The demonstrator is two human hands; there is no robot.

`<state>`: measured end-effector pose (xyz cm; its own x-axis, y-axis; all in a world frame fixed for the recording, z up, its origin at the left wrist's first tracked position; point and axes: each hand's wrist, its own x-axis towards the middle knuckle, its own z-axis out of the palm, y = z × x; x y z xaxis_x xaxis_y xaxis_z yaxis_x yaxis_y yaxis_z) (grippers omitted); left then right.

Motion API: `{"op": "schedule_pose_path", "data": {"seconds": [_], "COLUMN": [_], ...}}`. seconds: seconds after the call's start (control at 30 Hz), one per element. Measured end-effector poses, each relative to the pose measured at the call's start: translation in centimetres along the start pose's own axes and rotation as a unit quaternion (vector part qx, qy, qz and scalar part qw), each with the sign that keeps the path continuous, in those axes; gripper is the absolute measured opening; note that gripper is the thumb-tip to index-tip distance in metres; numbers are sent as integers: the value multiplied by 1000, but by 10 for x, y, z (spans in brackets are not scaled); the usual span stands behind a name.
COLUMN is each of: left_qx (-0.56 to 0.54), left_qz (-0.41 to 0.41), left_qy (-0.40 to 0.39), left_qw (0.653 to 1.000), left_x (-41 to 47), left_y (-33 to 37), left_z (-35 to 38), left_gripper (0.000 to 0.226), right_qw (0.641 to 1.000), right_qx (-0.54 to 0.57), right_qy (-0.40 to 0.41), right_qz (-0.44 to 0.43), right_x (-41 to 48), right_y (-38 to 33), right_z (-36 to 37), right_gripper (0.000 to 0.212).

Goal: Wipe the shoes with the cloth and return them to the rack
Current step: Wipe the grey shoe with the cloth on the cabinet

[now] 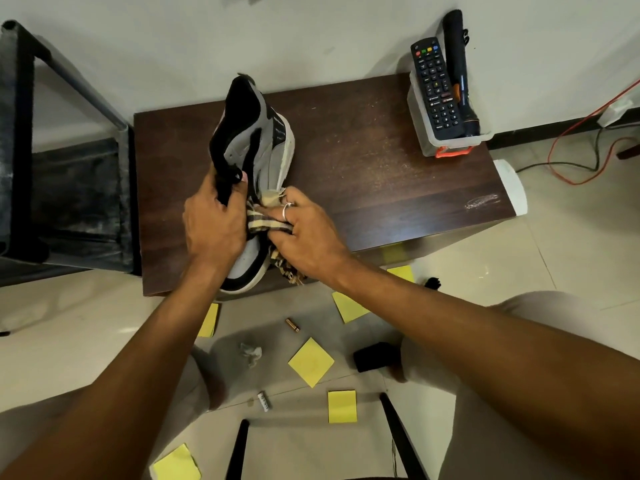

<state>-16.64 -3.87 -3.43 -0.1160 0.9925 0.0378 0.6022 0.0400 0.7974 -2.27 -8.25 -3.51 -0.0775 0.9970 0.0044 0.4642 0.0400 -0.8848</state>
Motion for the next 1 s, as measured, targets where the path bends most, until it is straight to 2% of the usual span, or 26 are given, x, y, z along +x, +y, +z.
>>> {"op": "schedule_pose_path", "data": {"seconds": [0.17,0.23,0.33,0.43,0.63,0.77,0.87,0.93,1.0], "left_qx": [-36,-47,-53,-42,-40,-53,-56,-50,-51], "left_qz": [-14,-19,-21,-22,-34,-42,-41,-36,-36], "left_qy": [-17,-18,-7,1,7,5,11,12,9], "left_qw": [999,999,998,999,999,998,998,998,998], "left_x": [2,4,7,7,9,8,8,8,8], "left_y": [-2,-3,-7,-10,-11,-9,-7,-7,-8], "left_z": [-1,-1,2,4,4,4,4,4,4], "left_gripper": [38,40,43,43,44,40,40,41,41], "right_qw": [998,999,998,999,998,993,996,998,999], "right_qx": [-10,-6,2,-5,-64,-104,-30,12,23], "right_qy": [-62,-35,24,-7,13,38,84,45,13], "right_qz": [-2,-14,-50,-51,-27,47,11,-33,-23], "right_x": [5,9,7,2,0,8,7,1,-4], "right_y": [2,2,-1,1,9,12,4,-1,0], "right_z": [-17,-20,-11,-1,-5,-16,-19,-10,1], "right_gripper": [13,13,33,42,34,19,28,38,42]}}
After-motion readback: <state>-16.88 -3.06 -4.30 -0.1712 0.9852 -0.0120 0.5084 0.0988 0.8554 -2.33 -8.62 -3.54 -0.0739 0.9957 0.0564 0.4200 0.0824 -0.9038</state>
